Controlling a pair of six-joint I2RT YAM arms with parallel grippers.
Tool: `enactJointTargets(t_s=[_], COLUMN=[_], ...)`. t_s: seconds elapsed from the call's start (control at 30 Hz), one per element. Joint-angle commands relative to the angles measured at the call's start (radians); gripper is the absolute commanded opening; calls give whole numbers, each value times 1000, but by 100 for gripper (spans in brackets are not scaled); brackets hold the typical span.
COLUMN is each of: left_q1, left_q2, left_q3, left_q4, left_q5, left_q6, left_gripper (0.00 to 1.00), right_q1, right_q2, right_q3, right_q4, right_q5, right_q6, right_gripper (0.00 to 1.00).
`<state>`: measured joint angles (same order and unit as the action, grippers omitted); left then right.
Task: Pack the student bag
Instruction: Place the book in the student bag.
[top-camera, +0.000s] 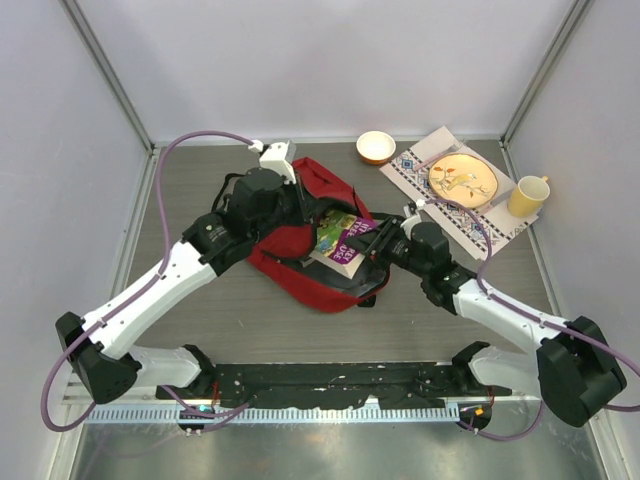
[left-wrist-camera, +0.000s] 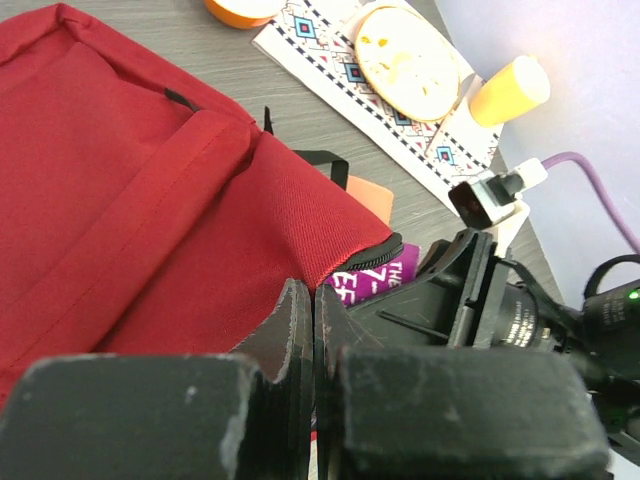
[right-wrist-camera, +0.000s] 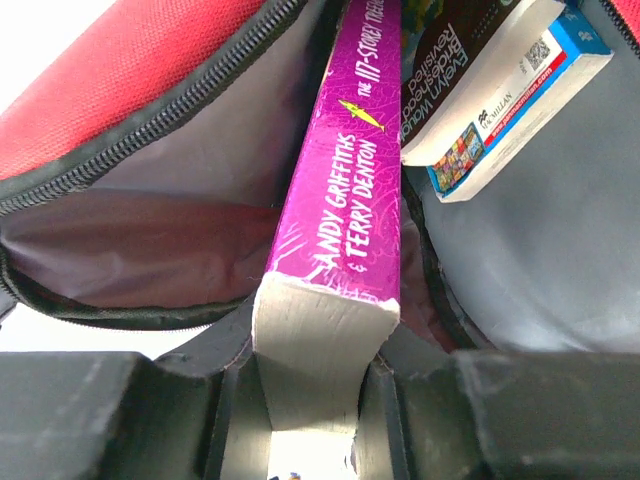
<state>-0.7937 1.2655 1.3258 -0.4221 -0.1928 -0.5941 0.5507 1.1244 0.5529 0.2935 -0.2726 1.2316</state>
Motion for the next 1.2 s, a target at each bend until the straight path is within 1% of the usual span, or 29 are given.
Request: enactJointTargets(t_s=[0.0, 0.07, 0.13, 0.23, 0.33, 0.4, 0.43, 0.47, 0.57, 0.6, 0.63, 0.7, 0.73, 0.87, 0.93, 1.03, 1.13, 1.17], left_q1=[-2, -2, -4, -4, -4, -4, -2, -4, -2, -2, -4, -4, -2, -2, -2, -2, -2, -2], left_q2=[-54, -52, -51, -55, -63, -61, -61, -60, -64, -64, -66, -71, -77, -80, -75, -75, -74, -74], left_q3=[-3, -25, -33, -45, -50, -51, -51, -53, -63, -66, -68, -73, -77, -97, -92, -102, -112, -114], left_q4=[173, 197, 204, 221, 232, 235, 233, 235, 244, 244, 240, 237, 235, 229, 212, 215, 220, 217], left_q5=[55, 69, 96, 110, 118, 125, 131, 135, 144, 145, 145, 145, 144, 144, 142, 142, 147, 145], left_q6=[-22, -32, -45, -58, -62, -62, -67, -70, -78, -78, -78, -78, -76, -69, -59, -62, -67, -65], left_gripper=[0, 0, 0, 0, 0, 0, 0, 0, 0, 0, 0, 0, 0, 0, 0, 0, 0, 0], right_q1=[21, 22, 35, 57, 103, 136, 143, 147, 153, 156, 153, 156, 157, 157, 157, 153, 147, 146], right_q2=[29, 92, 132, 195, 268, 302, 339, 359, 437, 457, 484, 499, 502, 512, 506, 499, 486, 482], right_q3=[-24, -16, 25, 56, 64, 70, 74, 82, 94, 96, 97, 87, 87, 79, 58, 24, 19, 21], right_q4=[297, 419, 447, 457, 524, 538, 541, 544, 579, 594, 599, 595, 575, 520, 481, 458, 420, 408], right_q5=[72, 66, 79, 174, 268, 366, 384, 398, 430, 437, 434, 432, 423, 363, 342, 303, 286, 250], right_q6=[28, 45, 40, 19, 29, 32, 35, 42, 60, 54, 58, 69, 68, 34, 29, 5, -32, -46], right_gripper=[1, 1, 1, 1, 1, 6, 8, 12, 15, 18, 24, 32, 38, 53, 58, 63, 64, 65])
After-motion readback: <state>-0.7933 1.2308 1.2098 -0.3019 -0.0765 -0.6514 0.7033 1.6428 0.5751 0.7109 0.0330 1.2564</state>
